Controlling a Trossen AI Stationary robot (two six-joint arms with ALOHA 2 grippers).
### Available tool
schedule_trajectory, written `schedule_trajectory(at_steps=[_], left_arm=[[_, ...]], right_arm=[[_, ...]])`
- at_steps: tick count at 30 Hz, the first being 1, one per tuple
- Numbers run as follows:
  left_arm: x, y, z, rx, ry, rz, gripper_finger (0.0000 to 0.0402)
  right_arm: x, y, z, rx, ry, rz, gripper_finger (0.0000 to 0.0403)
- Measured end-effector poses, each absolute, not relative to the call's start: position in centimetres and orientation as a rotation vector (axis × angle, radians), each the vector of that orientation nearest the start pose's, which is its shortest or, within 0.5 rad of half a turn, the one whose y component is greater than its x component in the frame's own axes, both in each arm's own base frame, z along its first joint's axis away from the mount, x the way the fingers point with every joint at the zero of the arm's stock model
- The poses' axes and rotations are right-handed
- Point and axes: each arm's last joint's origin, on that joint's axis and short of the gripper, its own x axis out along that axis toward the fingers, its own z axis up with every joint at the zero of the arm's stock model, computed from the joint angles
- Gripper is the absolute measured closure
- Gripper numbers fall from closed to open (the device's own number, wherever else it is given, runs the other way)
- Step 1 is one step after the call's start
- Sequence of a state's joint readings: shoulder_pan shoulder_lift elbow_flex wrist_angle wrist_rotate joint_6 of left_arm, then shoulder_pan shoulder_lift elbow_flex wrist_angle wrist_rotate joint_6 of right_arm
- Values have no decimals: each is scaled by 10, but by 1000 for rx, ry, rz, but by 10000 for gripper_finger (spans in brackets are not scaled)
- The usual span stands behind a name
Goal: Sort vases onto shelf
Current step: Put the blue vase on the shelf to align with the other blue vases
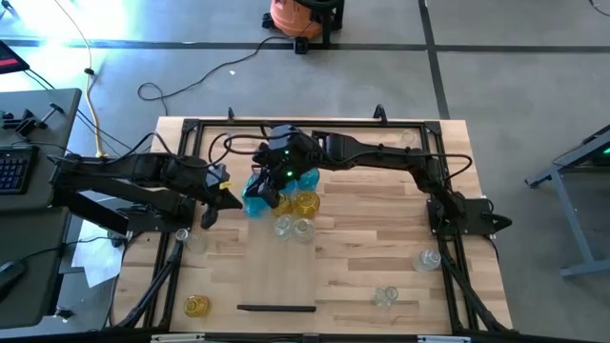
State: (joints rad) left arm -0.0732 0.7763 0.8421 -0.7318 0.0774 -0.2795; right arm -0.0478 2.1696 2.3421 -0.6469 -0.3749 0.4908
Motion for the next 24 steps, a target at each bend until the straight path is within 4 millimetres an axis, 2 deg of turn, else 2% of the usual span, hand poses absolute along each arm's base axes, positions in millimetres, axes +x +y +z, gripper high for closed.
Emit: schedule_trajectory(at_steps=[4, 10, 17, 24], left_arm=[[142, -17, 312, -214, 699, -89, 385], [134, -23, 325, -160, 662, -120, 342], [137, -34, 318, 46, 711, -215, 276], [144, -40, 313, 214, 732, -112, 229]], right_arm=[[484, -9, 379, 573, 542, 198, 332], [484, 2, 378, 555, 554, 203, 332], [480, 18, 370, 519, 632, 134, 332], [475, 30, 363, 483, 703, 58, 332]])
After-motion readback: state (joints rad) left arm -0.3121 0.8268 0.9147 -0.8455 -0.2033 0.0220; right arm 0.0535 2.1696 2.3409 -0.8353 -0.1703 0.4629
